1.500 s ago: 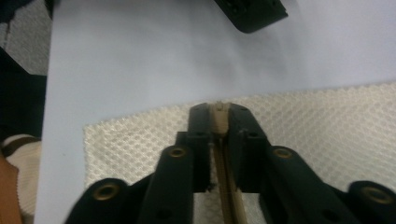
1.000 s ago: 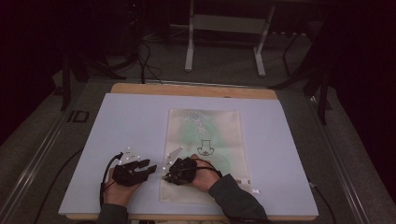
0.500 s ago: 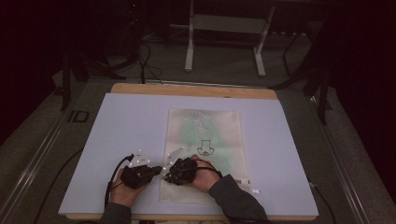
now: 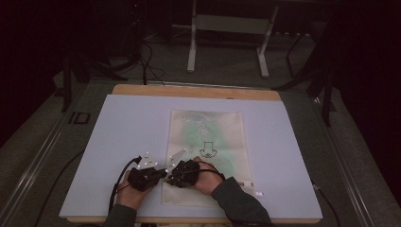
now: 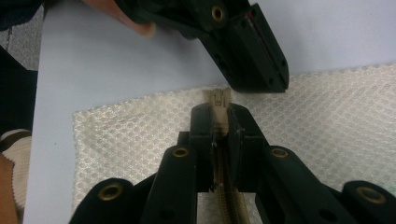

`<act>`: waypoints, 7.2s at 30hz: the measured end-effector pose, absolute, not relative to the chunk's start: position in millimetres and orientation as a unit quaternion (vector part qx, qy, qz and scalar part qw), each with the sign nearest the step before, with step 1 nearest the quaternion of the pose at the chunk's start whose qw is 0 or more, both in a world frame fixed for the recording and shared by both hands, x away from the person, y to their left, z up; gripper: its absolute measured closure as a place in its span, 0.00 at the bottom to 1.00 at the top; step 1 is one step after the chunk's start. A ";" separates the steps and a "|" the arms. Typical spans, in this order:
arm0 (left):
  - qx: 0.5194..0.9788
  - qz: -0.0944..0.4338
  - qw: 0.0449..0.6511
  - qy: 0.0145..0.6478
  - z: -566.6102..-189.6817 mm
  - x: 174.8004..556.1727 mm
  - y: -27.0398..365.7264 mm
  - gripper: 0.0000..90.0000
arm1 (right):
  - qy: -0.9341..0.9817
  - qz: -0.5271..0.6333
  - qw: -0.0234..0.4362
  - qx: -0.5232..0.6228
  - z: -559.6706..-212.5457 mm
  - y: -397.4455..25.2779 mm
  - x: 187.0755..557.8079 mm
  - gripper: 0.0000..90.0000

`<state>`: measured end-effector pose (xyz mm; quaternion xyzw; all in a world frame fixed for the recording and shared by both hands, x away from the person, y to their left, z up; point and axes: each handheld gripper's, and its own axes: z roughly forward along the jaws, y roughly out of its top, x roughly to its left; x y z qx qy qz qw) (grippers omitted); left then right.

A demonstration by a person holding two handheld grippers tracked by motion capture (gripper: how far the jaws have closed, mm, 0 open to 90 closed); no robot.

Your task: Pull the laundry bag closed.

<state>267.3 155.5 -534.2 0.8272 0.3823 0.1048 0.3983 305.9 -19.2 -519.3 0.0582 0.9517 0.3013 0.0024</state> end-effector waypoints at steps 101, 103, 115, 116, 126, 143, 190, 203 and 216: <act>0.842 0.095 0.359 0.392 -531.7 255.3 139.7 0.99 | 0.976 0.213 0.034 0.015 -506.5 -44.6 299.3 0.91; 0.842 0.095 0.359 0.393 -531.7 255.2 139.8 0.99 | 0.978 0.204 0.037 0.011 -505.3 -46.3 298.7 0.91; 0.841 0.094 0.359 0.394 -531.8 255.3 140.3 0.99 | 0.981 0.191 0.041 0.007 -503.4 -53.4 297.5 0.91; 0.841 0.094 0.359 0.393 -531.8 255.3 140.3 0.99 | 0.981 0.191 0.042 0.007 -503.3 -54.0 297.6 0.91; 0.842 0.093 0.358 0.392 -531.6 255.5 140.2 0.99 | 0.981 0.189 0.043 0.009 -502.6 -58.5 296.2 0.91; 0.842 0.094 0.359 0.392 -531.8 255.3 140.3 0.99 | 0.982 0.182 0.047 0.009 -501.1 -69.6 294.6 0.91; 0.841 0.093 0.361 0.393 -532.1 255.5 140.6 0.99 | 0.981 0.187 0.041 0.025 -500.0 -100.7 292.7 0.92; 0.841 0.093 0.361 0.393 -532.0 255.4 140.4 0.99 | 0.981 0.186 0.037 0.028 -500.9 -110.2 292.9 0.92; 0.841 0.094 0.360 0.393 -531.9 255.3 140.2 0.99 | 0.980 0.193 0.039 0.037 -500.8 -121.0 291.2 0.91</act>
